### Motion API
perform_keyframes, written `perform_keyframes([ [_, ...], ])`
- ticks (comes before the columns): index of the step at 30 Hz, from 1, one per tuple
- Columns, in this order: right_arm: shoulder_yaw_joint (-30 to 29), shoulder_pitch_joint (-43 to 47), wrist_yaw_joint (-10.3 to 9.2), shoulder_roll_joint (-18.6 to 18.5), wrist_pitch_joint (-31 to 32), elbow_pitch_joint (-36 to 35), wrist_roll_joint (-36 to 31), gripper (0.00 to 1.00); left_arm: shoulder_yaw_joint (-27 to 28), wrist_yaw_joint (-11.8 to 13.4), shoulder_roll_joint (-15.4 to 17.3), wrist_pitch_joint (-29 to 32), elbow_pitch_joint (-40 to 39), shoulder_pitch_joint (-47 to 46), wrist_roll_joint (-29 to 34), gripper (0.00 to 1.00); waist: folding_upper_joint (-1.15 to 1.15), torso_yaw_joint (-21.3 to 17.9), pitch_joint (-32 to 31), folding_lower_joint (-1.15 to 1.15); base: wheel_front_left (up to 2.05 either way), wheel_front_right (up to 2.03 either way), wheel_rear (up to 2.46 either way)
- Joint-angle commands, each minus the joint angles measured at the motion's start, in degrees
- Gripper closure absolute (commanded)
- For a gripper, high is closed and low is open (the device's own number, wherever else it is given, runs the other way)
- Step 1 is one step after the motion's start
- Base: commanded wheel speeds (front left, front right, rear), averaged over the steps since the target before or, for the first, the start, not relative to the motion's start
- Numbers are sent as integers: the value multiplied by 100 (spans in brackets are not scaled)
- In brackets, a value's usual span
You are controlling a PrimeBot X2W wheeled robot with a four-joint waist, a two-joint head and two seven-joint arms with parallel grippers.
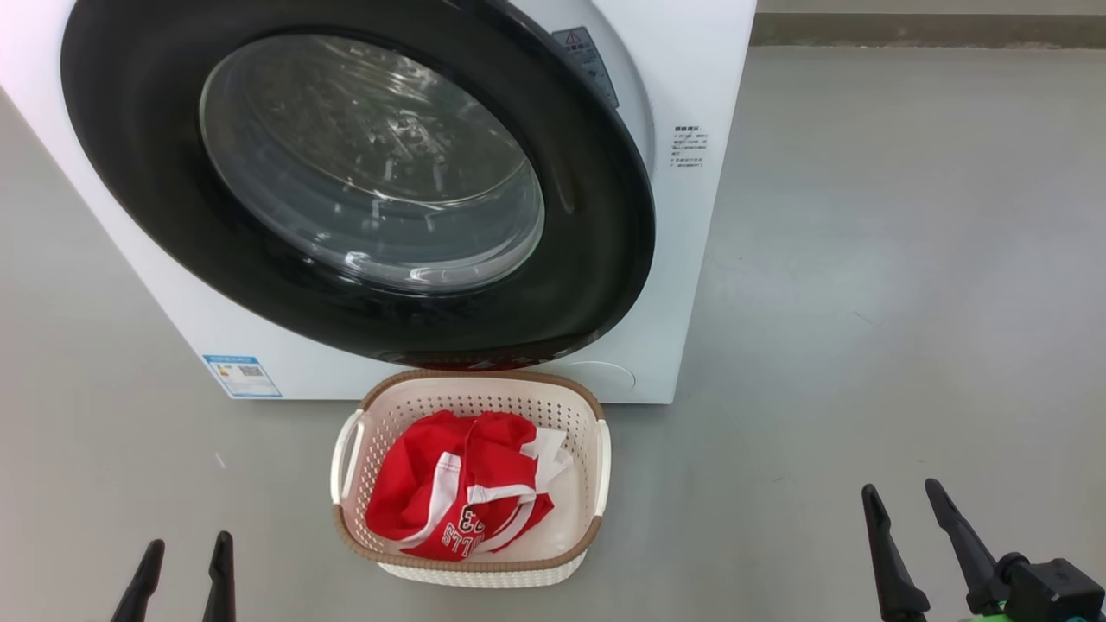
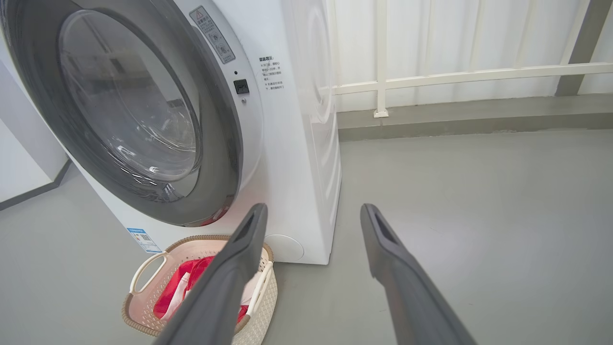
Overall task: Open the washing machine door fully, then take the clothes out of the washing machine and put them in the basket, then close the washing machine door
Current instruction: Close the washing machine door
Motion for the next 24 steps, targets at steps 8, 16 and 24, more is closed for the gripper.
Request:
perform_keyframes([
  [8, 58, 9, 35, -32, -37, -179, -11, 0, 287, -30, 75, -46, -246, -17, 102, 0, 0, -53, -24, 0, 0, 0, 0],
  [16, 72, -48, 35, -25, -37, -196, -21, 0, 201, -30, 61, -46, -264, -23, 133, 0, 0, -51, 20, 0, 0, 0, 0],
  [24, 127, -189, 35, -22, -37, -251, 5, 33, 102, -30, 14, -46, -326, -91, 180, 0, 0, 52, 105, 0, 0, 0, 0],
])
